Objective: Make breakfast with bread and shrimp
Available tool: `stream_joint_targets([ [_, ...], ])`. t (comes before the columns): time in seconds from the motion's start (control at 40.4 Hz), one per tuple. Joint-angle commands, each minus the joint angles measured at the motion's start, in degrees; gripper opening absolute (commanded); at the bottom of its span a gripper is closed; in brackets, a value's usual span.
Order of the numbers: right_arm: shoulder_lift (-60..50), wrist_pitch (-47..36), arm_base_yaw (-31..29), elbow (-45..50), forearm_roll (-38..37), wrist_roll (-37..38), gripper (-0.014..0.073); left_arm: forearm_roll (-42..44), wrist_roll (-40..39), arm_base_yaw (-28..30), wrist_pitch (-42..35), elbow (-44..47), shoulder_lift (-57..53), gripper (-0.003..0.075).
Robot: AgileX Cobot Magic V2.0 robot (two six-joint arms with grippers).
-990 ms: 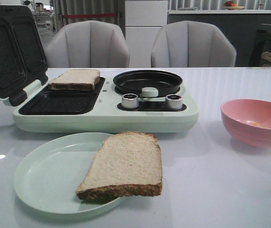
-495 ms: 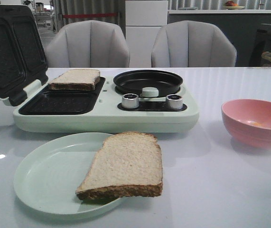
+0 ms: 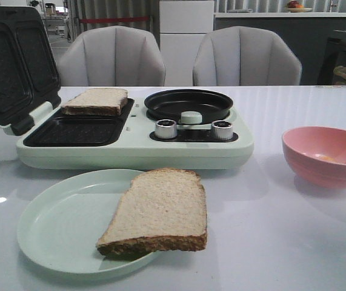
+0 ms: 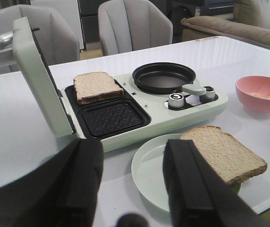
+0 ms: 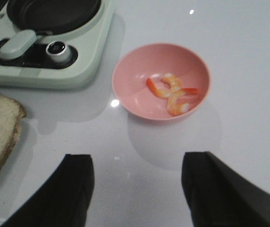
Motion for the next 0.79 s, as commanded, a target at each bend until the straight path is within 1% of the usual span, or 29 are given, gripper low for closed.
stream_joint_targets([
  [0.0, 6.0, -0.4, 2.2, -4.8, 3.8, 0.0, 0.0540, -0.5, -0.5, 0.0, -5.0, -1.6, -1.1, 0.0365],
  [0.074, 11.6, 0.8, 4.0, -7.1, 7.9, 0.0, 0.0540, -0.5, -0.5, 0.0, -5.0, -1.6, -1.1, 0.0365],
  [0.173, 18.6, 0.0, 6.7, -9.4, 14.5, -0.6, 0.0540, -0.5, -0.5, 0.0, -5.0, -1.6, -1.1, 0.0365],
  [0.223, 22.2, -0.7, 8.2, -10.5, 17.8, -2.2, 0.0537, -0.5, -0.5, 0.0, -5.0, -1.6, -1.1, 0.0365],
  [0.346, 31.1, -2.3, 11.4, -13.8, 25.4, -6.5, 0.0493, -0.5, -0.5, 0.0, -5.0, -1.6, -1.1, 0.0365],
  [0.445, 37.9, -2.2, 12.0, -16.4, 30.5, -9.4, 0.0466, -0.5, -0.5, 0.0, -5.0, -1.6, -1.1, 0.0365],
  [0.594, 46.0, -1.5, 12.0, -19.4, 36.9, -14.8, 0.0466, -0.5, -0.5, 0.0, -5.0, -1.6, -1.1, 0.0365],
  [0.767, 52.4, -1.3, 12.0, -22.0, 45.6, -20.7, 0.0466, -0.5, -0.5, 0.0, -5.0, -1.6, -1.1, 0.0365],
])
